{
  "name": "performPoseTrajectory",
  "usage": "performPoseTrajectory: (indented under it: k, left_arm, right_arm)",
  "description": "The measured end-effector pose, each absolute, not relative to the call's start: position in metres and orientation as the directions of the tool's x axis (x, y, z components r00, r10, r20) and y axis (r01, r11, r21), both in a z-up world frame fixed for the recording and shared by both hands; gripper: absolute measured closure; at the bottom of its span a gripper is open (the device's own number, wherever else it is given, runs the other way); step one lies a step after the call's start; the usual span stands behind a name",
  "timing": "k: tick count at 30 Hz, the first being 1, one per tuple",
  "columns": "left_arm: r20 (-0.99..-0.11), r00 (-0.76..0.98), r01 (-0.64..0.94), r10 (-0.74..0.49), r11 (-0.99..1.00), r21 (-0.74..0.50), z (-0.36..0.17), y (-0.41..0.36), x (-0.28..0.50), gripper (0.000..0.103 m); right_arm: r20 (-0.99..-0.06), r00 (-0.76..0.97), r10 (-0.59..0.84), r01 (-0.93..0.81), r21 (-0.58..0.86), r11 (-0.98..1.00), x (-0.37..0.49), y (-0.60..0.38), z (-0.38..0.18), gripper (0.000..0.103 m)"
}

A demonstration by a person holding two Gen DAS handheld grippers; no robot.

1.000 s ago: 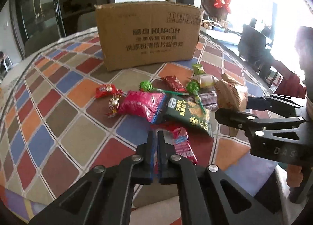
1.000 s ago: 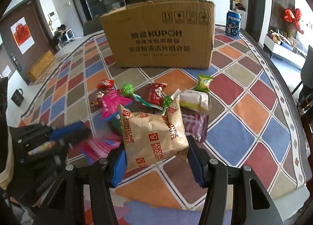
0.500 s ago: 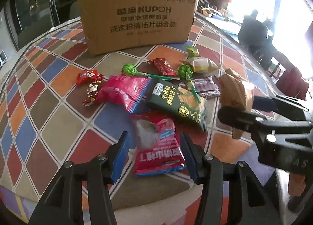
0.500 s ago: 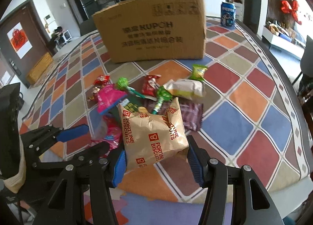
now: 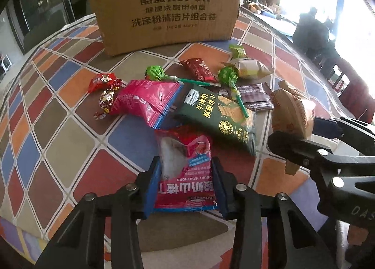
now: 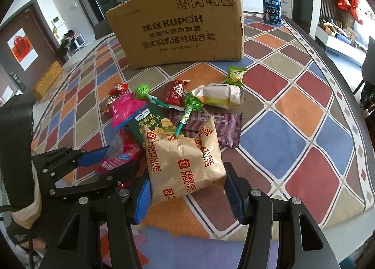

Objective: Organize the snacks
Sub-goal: 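Carry both bags into the cardboard box and open both tools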

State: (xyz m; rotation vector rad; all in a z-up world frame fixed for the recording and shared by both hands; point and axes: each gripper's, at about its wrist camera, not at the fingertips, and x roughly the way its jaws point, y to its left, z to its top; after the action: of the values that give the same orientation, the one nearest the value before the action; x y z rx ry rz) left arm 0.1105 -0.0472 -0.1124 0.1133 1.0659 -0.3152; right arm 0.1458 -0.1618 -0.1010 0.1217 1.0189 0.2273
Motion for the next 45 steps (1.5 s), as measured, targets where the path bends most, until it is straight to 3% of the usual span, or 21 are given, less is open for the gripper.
performPoseTrajectory:
  k: [23,45]
  left_arm:
    - [-0.743,0.628,0.245,-0.231,0.965,-0.093,-0.039,-0.019,0.109,0.062]
    - [-0.53,0.826,0.244,-0.193,0.969,0.028,0.057,-0.014,0.172,0.062]
  right_arm:
    - [-0.774,0.579,0.254,-0.184,0.179,0.966,0.151,-0.154,-0.067,0.047]
    - [-0.573,0.79,0.219,-0.179,0.126,0.976,0.222,-0.16,0.032,0.047]
